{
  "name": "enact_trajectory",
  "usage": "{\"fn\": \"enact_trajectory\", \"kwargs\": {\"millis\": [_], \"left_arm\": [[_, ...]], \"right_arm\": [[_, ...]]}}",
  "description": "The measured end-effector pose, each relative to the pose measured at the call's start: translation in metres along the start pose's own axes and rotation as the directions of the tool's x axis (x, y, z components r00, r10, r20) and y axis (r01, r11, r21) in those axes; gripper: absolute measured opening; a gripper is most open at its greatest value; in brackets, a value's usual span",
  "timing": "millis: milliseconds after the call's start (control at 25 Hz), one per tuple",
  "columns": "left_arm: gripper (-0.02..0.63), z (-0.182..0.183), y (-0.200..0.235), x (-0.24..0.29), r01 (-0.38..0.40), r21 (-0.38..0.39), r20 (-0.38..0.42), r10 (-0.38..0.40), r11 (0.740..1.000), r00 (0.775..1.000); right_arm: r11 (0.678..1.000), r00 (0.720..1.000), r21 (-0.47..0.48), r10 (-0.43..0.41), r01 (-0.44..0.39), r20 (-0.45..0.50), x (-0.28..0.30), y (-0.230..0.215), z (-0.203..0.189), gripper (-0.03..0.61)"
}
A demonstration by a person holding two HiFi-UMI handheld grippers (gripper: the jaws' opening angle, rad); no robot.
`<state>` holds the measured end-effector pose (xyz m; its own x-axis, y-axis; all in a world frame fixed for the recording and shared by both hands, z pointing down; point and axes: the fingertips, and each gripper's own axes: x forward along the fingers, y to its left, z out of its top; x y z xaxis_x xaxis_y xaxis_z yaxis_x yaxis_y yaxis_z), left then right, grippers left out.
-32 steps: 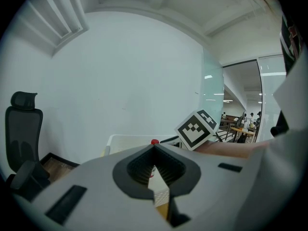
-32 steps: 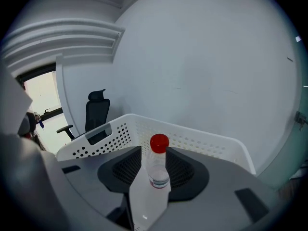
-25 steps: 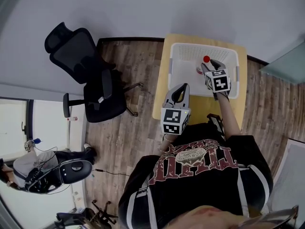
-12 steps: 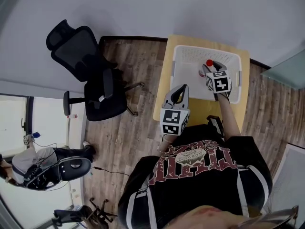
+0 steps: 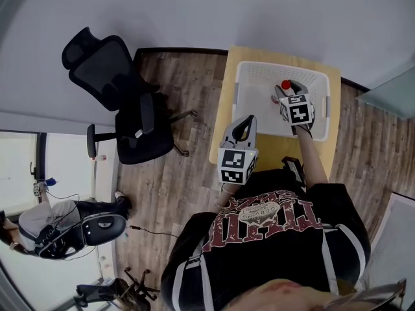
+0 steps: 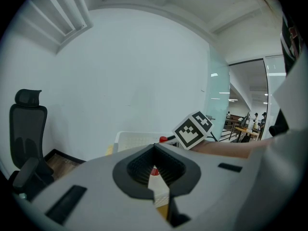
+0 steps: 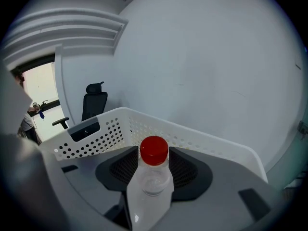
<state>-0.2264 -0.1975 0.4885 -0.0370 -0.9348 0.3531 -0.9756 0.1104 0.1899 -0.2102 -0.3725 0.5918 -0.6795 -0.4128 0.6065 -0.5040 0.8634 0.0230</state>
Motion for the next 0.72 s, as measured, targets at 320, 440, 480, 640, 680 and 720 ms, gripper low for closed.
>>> {"fn": "enact_trajectory", "kwargs": {"millis": [320, 440, 480, 640, 680, 720], "left_arm": [[0.028, -0.0004, -0.0034, -0.0001, 0.004, 0.000, -0.001, -0.004, 1.000, 1.000], [0.028, -0.0011, -0.0039, -0.0010, 0.005, 0.001, -0.001, -0.005, 1.000, 1.000], [0.028, -0.0010, -0.0043, -0.0014, 0.007, 0.003, -0.001, -0.007, 1.000, 1.000], [0.028, -0.0003, -0.0059, -0.0025, 0.013, 0.007, 0.001, -0.013, 1.000, 1.000], [0.028, 0.0002, -0.0062, -0.0031, 0.013, 0.009, 0.001, -0.013, 1.000, 1.000], [0.028, 0.0010, -0.0065, -0.0038, 0.014, 0.011, 0.001, -0.014, 1.000, 1.000]], "right_arm": [[1.000, 0.999, 0.001, -0.026, 0.026, 0.029, -0.0024, -0.0041, 0.0014, 0.189], [1.000, 0.999, 0.002, -0.026, 0.026, 0.031, -0.0033, -0.0031, 0.0012, 0.189], [1.000, 0.999, 0.002, -0.024, 0.024, 0.028, -0.0036, -0.0027, 0.0009, 0.189], [1.000, 0.999, 0.010, -0.013, 0.012, 0.029, -0.0054, -0.0023, 0.0015, 0.186], [1.000, 1.000, 0.012, -0.010, 0.009, 0.030, -0.0060, -0.0022, 0.0021, 0.184], [1.000, 1.000, 0.012, -0.007, 0.007, 0.031, -0.0069, -0.0021, 0.0029, 0.182]]}}
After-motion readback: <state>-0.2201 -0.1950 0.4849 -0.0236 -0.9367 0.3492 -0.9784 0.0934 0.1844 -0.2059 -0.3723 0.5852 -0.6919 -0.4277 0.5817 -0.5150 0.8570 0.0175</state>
